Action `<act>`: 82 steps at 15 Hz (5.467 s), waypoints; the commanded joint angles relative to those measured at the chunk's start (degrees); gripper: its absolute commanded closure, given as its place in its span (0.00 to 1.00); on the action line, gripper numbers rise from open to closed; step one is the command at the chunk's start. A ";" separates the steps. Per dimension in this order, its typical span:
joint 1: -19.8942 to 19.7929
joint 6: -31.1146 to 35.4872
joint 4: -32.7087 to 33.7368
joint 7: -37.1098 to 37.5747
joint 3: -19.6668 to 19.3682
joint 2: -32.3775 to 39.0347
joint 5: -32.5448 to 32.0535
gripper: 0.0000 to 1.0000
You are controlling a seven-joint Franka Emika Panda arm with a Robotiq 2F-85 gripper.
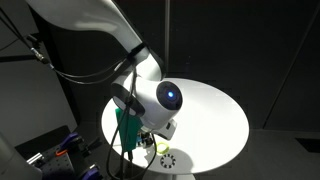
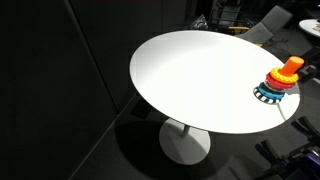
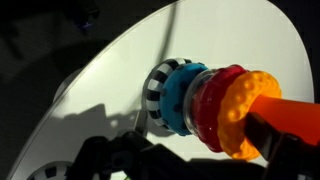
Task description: Move the orange ring from the stack to the table
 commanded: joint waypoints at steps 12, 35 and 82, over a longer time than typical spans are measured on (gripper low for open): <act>-0.36 -1.41 -0.42 -2.55 0.35 -1.50 3.02 0.93; 4.00 2.02 -6.85 9.14 0.08 -19.63 -8.97 0.94; 13.41 6.52 1.46 43.74 8.84 -12.55 -33.18 0.00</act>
